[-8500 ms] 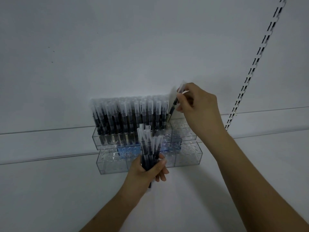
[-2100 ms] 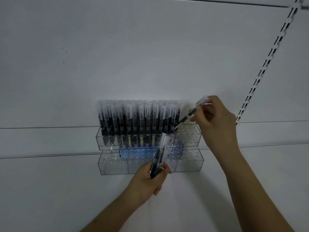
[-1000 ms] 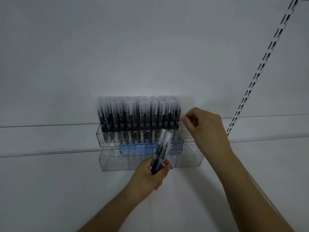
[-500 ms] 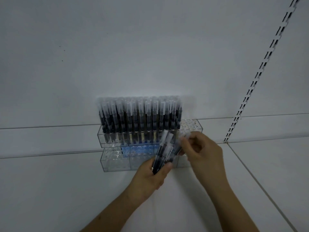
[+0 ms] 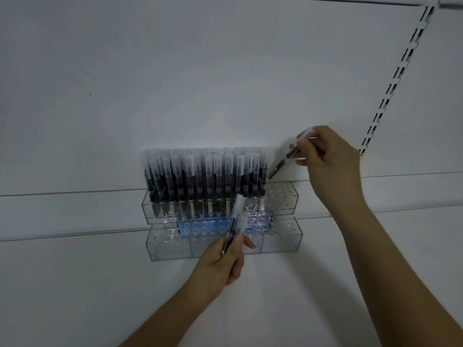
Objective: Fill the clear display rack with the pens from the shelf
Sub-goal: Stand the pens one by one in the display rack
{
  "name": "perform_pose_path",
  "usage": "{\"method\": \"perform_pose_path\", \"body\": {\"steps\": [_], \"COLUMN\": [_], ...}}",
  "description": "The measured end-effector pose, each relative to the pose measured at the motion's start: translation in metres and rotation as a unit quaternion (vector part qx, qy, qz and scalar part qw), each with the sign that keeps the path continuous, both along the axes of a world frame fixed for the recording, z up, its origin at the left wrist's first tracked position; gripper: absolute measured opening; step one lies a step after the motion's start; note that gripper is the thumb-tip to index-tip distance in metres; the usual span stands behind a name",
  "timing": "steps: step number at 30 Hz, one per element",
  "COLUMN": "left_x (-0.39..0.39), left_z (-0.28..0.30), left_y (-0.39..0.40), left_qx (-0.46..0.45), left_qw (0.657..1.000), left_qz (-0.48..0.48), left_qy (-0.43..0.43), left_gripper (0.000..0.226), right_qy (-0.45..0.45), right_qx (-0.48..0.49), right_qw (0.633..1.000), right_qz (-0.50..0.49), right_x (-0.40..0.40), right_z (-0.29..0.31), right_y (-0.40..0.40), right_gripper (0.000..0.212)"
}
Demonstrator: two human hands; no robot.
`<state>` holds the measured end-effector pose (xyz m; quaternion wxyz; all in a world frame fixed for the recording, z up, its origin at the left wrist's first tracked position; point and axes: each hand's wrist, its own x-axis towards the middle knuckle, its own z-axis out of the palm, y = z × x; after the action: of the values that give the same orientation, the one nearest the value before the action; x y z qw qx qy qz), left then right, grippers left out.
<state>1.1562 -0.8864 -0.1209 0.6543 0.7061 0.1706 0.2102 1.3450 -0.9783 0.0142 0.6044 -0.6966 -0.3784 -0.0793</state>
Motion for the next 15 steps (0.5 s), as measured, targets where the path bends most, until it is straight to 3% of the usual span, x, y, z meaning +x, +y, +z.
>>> {"method": "perform_pose_path", "body": {"steps": [8,15], "left_x": [0.002,0.002], "left_z": [-0.002,-0.004], "left_y": [0.002,0.003], "left_qx": [-0.002,0.010], "left_qw": [1.000,1.000], "left_qz": [-0.003,-0.004], "left_qy": [-0.005,-0.008], "left_gripper": [0.041,0.043], "right_qy": [-0.148,-0.190], "right_qx": [-0.134,-0.288], "right_qw": [0.980,0.937], "right_qz": [-0.017,-0.048], "right_x": [0.013,0.013], "right_z": [0.004,-0.019], "right_y": [0.021,0.031], "right_gripper": [0.012,0.024]}}
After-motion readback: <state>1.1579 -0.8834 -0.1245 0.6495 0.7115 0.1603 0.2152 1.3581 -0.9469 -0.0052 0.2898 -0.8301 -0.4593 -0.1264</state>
